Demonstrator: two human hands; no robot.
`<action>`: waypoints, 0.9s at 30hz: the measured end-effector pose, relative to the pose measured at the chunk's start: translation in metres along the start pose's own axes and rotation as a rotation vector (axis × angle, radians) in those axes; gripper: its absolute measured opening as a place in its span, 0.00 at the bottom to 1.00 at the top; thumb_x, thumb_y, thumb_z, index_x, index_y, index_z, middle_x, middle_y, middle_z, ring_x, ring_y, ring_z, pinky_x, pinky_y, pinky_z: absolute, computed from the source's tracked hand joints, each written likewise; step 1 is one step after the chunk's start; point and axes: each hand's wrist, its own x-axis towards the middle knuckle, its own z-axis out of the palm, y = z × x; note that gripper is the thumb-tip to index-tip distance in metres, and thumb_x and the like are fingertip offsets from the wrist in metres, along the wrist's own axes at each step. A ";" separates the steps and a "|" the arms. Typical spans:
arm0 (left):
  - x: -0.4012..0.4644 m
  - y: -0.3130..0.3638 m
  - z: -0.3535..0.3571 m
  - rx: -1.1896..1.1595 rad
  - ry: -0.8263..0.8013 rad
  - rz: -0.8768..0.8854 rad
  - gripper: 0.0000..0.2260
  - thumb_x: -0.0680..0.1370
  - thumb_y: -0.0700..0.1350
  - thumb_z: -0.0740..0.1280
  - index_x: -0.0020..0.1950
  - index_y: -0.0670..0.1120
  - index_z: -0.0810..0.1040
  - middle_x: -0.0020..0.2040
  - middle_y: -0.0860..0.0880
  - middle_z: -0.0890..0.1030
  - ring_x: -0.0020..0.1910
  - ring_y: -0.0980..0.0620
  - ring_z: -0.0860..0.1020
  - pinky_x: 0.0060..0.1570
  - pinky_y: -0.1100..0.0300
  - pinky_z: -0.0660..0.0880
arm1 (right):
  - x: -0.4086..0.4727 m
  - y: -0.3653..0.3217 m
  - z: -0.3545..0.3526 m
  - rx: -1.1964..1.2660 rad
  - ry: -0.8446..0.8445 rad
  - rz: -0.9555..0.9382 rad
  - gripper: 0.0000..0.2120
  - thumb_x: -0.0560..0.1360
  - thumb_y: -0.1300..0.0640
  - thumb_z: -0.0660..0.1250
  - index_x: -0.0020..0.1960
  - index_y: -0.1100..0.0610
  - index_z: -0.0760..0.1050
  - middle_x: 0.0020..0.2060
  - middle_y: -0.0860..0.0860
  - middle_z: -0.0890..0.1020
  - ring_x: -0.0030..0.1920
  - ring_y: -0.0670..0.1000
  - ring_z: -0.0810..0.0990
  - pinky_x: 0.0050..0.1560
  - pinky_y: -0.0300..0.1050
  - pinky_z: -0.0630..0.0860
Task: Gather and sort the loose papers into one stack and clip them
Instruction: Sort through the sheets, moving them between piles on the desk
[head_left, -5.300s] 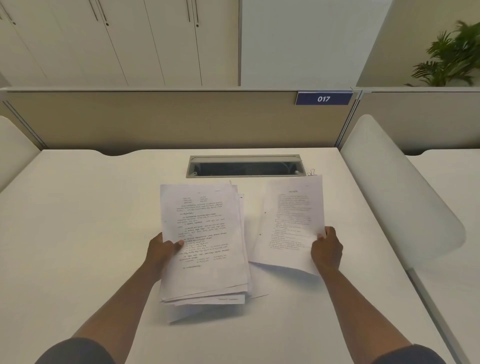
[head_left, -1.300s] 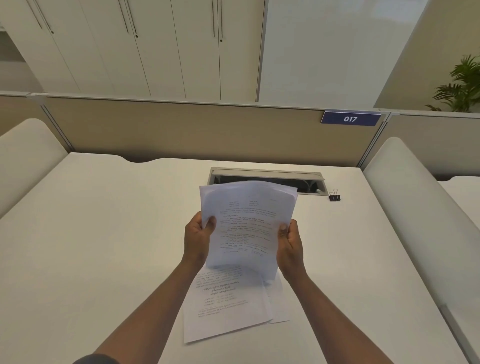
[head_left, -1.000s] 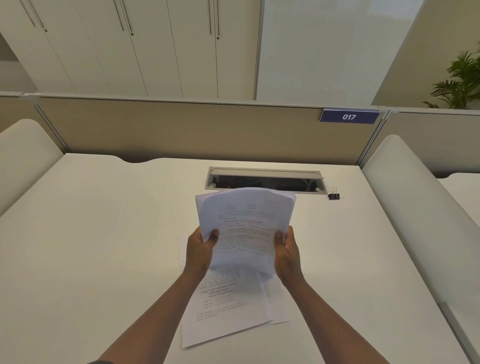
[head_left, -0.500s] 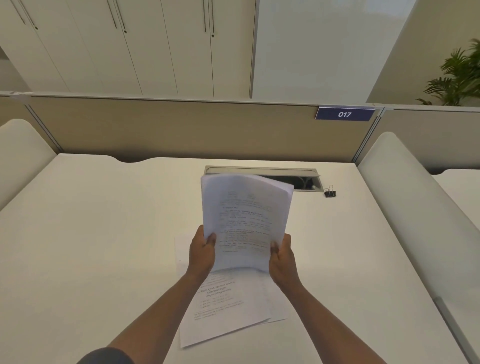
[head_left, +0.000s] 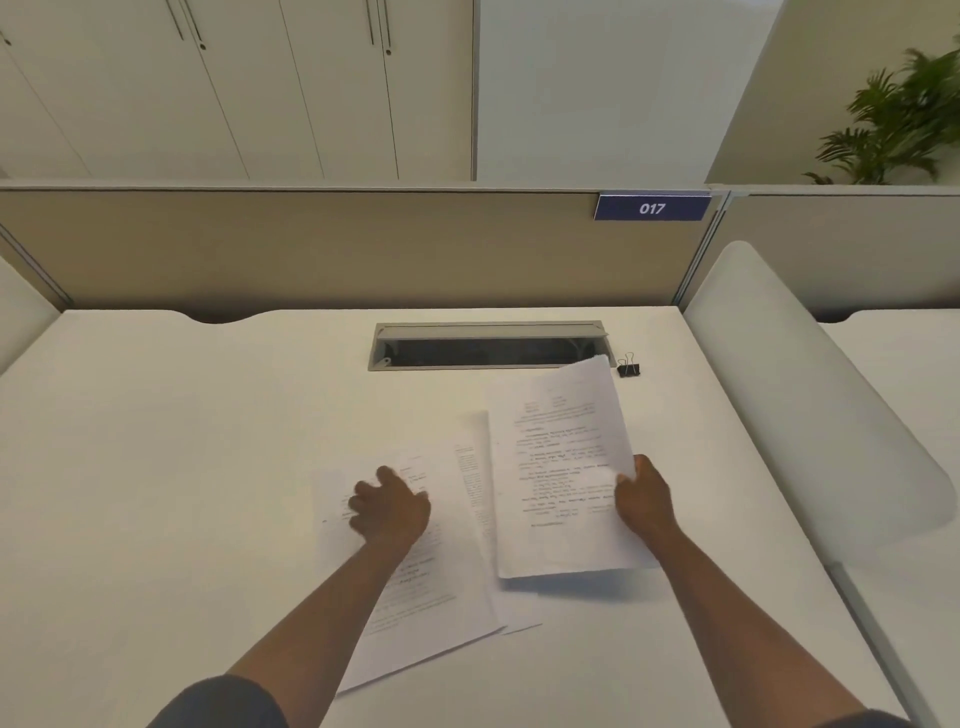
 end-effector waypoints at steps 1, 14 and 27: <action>0.001 -0.008 -0.002 0.016 -0.009 -0.098 0.27 0.74 0.54 0.69 0.66 0.44 0.63 0.66 0.37 0.65 0.64 0.38 0.65 0.62 0.45 0.65 | 0.005 0.007 -0.004 -0.024 -0.010 0.020 0.13 0.77 0.64 0.58 0.61 0.63 0.71 0.59 0.62 0.79 0.58 0.61 0.77 0.55 0.46 0.71; 0.012 -0.073 -0.016 0.015 -0.060 -0.397 0.38 0.65 0.50 0.79 0.63 0.38 0.61 0.62 0.38 0.71 0.63 0.40 0.71 0.58 0.48 0.71 | 0.025 0.034 -0.001 -0.305 -0.083 0.137 0.18 0.76 0.59 0.60 0.64 0.64 0.67 0.60 0.62 0.77 0.60 0.64 0.76 0.59 0.54 0.73; 0.002 -0.130 -0.044 -0.528 0.013 -0.228 0.14 0.68 0.37 0.76 0.52 0.43 0.80 0.46 0.44 0.82 0.46 0.40 0.80 0.49 0.51 0.78 | -0.035 -0.017 0.066 -0.641 0.079 -0.422 0.14 0.69 0.64 0.64 0.54 0.56 0.77 0.46 0.55 0.80 0.46 0.59 0.79 0.46 0.52 0.71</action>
